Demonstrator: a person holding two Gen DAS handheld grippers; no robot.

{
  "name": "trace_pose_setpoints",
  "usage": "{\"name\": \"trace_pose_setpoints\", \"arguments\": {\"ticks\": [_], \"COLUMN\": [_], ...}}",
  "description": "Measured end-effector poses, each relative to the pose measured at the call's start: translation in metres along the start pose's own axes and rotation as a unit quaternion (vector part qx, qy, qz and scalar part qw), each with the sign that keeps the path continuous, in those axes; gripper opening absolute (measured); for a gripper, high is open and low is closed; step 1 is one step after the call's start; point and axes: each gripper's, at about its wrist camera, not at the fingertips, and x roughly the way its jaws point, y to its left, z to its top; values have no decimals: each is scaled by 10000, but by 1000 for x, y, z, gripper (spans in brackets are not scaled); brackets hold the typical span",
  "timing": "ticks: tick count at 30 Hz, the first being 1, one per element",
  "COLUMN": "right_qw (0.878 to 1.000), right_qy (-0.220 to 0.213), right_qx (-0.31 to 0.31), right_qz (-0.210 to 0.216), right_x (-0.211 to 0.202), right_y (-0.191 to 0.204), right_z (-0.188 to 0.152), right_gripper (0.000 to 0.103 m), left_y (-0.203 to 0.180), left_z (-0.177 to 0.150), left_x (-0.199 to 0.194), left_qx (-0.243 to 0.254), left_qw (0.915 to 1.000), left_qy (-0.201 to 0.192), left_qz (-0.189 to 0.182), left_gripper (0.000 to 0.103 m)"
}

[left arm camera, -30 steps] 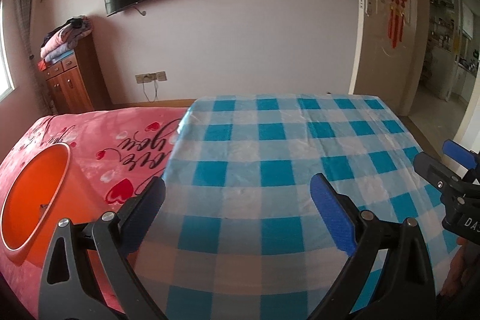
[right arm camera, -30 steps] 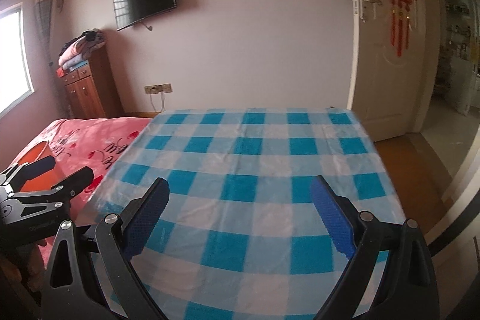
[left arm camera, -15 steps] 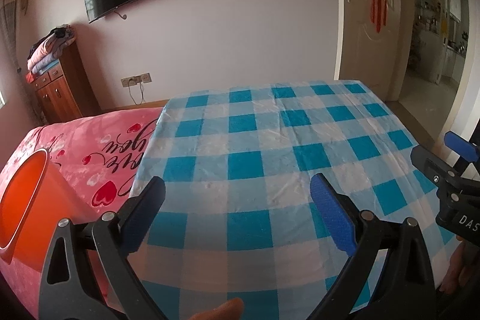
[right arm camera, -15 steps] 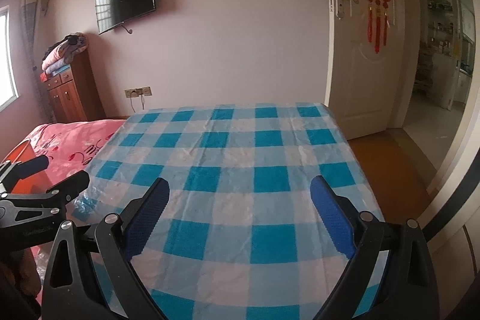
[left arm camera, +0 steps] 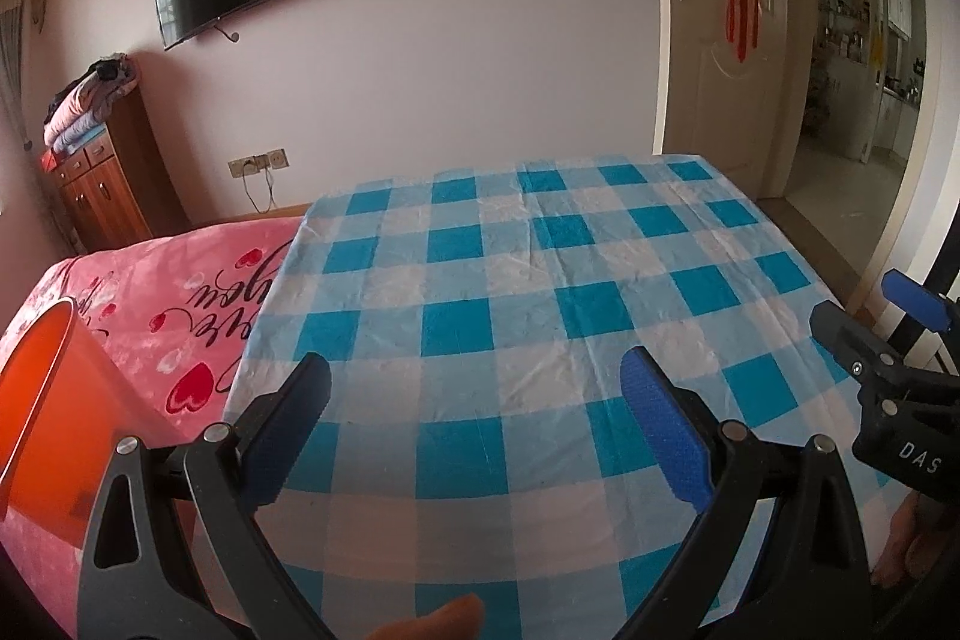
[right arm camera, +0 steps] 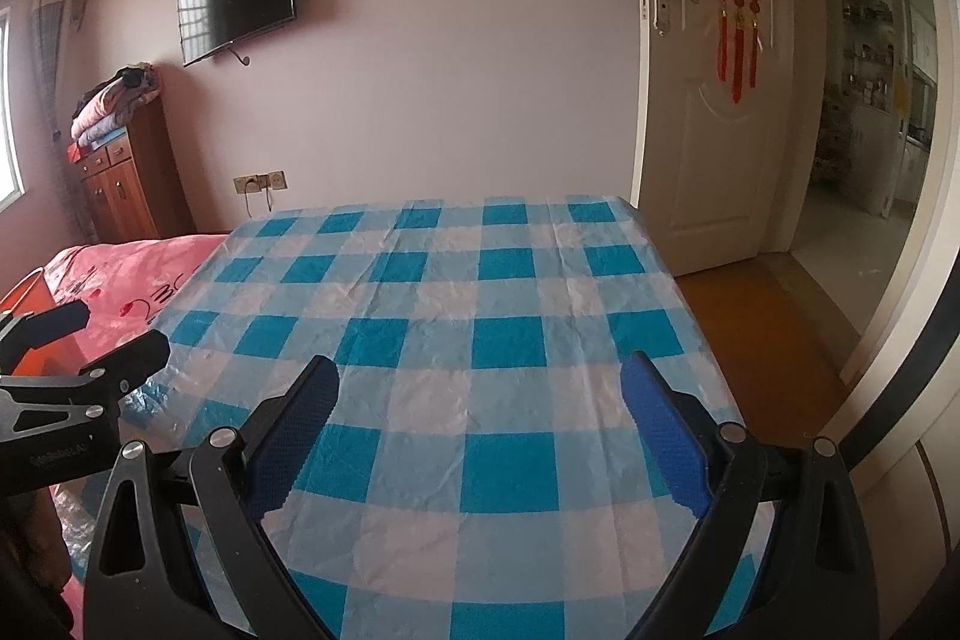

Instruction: Collect trash

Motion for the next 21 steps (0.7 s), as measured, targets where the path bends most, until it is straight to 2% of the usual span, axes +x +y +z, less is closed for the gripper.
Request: {"name": "trace_pose_setpoints", "arguments": {"ticks": [21], "right_qw": [9995], "right_qy": [286], "right_qx": [-57], "right_qz": [146], "right_x": [34], "right_y": [8], "right_z": [-13], "right_gripper": [94], "left_y": [-2], "left_z": [-10], "left_x": [33], "left_qx": [-52], "left_qw": [9997], "left_qy": [240], "left_qz": [18], "left_gripper": [97]}}
